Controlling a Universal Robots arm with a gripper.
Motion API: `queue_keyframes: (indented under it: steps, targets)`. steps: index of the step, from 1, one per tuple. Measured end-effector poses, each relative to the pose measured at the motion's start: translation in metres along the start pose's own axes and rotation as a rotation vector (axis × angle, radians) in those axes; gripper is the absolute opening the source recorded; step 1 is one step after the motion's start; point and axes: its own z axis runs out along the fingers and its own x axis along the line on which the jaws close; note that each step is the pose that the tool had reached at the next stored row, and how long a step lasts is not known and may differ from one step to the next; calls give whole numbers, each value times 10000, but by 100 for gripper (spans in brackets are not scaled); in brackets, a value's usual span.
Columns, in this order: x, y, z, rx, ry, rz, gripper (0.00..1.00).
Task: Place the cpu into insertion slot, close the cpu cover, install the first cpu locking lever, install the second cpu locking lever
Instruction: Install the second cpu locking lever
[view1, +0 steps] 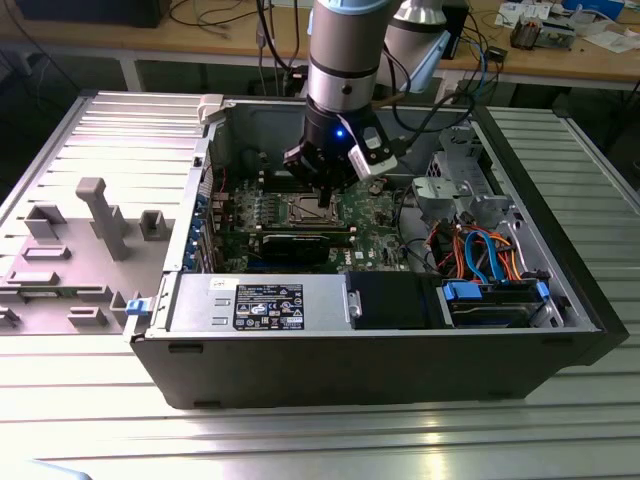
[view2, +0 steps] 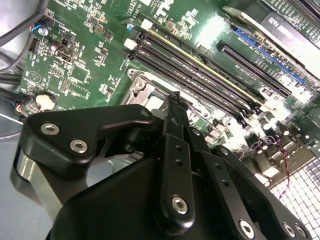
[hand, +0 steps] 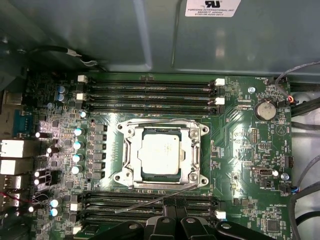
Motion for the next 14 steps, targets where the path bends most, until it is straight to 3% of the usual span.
queue_keyframes:
  steps: [14]
  targets:
    - [3,-74,-15,-9,1,-12,11]
